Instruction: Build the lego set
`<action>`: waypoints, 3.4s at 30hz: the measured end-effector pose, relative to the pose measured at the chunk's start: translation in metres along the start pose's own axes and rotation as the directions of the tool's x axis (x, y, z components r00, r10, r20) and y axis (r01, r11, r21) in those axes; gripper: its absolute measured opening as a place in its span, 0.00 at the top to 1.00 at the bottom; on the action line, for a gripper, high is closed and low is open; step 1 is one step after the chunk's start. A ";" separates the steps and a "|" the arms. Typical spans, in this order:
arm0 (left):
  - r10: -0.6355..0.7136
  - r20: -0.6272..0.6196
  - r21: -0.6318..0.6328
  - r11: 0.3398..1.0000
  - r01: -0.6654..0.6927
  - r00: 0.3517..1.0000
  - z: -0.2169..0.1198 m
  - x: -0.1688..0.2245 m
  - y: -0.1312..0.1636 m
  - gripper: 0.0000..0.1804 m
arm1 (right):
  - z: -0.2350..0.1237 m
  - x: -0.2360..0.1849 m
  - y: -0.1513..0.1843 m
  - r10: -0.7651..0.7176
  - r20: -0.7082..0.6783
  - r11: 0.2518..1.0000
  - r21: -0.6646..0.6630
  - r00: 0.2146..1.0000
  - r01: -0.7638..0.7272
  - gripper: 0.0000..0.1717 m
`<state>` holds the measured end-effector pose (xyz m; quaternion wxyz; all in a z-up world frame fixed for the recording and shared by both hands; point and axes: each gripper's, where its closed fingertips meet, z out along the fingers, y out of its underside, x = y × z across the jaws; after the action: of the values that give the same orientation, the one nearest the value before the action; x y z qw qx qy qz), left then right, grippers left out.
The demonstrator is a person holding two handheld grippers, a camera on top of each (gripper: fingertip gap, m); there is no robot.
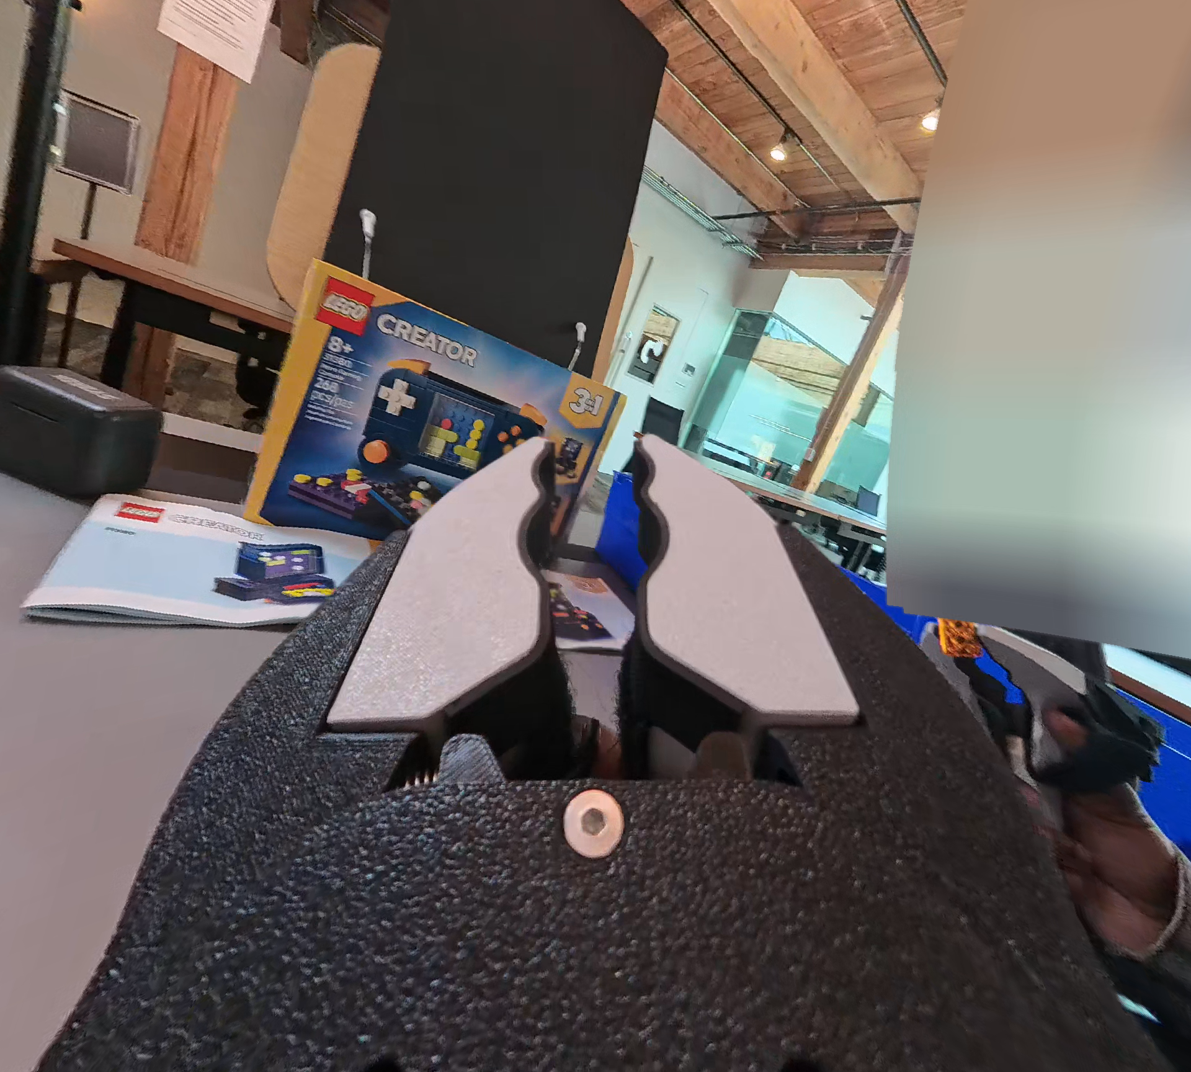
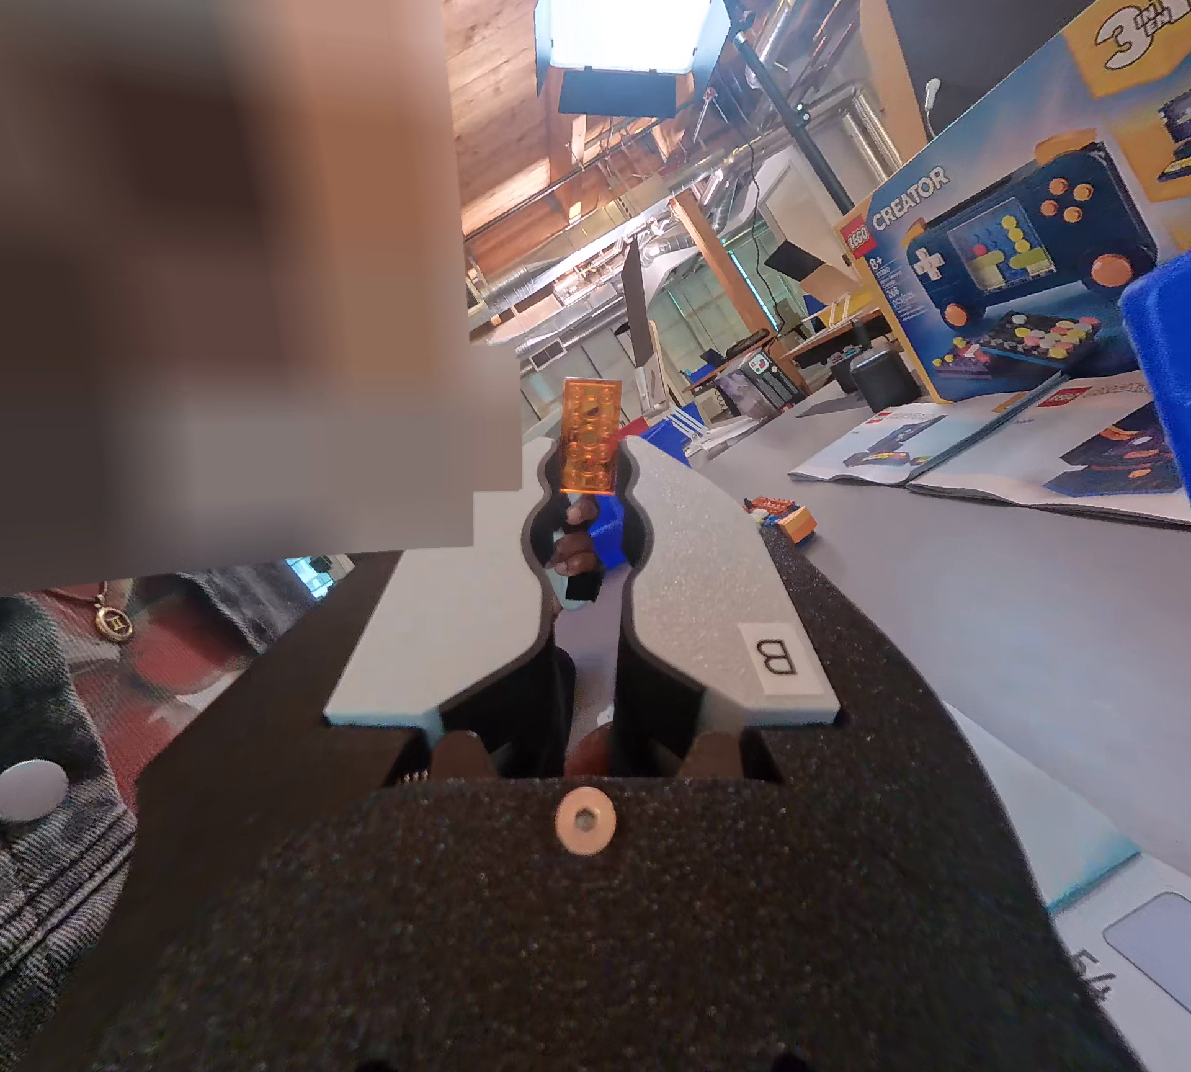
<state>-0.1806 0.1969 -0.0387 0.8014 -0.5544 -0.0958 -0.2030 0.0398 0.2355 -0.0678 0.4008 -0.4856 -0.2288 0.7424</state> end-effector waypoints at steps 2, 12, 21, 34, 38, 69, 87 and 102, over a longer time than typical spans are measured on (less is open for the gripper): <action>0.030 0.047 0.034 0.999 -0.031 0.998 -0.003 -0.007 -0.008 0.88 | 0.002 0.000 0.003 -0.015 -0.006 1.000 -0.023 1.000 0.015 0.91; 0.104 0.093 0.035 0.994 -0.107 0.990 -0.006 -0.010 -0.011 0.89 | 0.004 -0.002 0.009 -0.055 -0.011 0.997 -0.059 0.998 0.055 0.91; 0.181 0.079 -0.010 0.983 -0.181 0.980 -0.003 -0.002 -0.004 0.89 | 0.006 0.000 0.018 -0.083 -0.037 0.990 -0.117 0.996 0.079 0.91; 0.230 0.048 -0.059 0.972 -0.227 0.972 0.001 0.005 0.008 0.89 | 0.007 0.002 0.022 -0.078 -0.044 0.987 -0.142 0.996 0.071 0.91; 0.238 0.042 -0.067 0.970 -0.235 0.970 0.002 0.006 0.010 0.89 | 0.008 0.003 0.024 -0.079 -0.049 0.986 -0.153 0.996 0.071 0.91; 0.206 -0.598 -0.620 0.494 -0.610 0.775 -0.088 -0.012 0.096 0.71 | 0.120 0.049 0.177 -0.368 0.337 -0.075 -0.940 0.867 0.334 0.91; 0.238 -0.620 -0.615 0.443 -0.652 0.747 -0.094 -0.015 0.107 0.66 | 0.129 0.066 0.193 -0.362 0.421 -0.353 -0.888 0.832 0.296 0.91; 0.237 -0.624 -0.624 0.422 -0.658 0.744 -0.095 -0.017 0.113 0.66 | 0.131 0.064 0.194 -0.342 0.386 -0.335 -0.902 0.857 0.272 0.88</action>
<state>-0.1540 0.1468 -0.1760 0.4722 -0.8003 0.3514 -0.1146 -0.1645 0.1833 -0.1881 0.0590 -0.5452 -0.8255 0.1335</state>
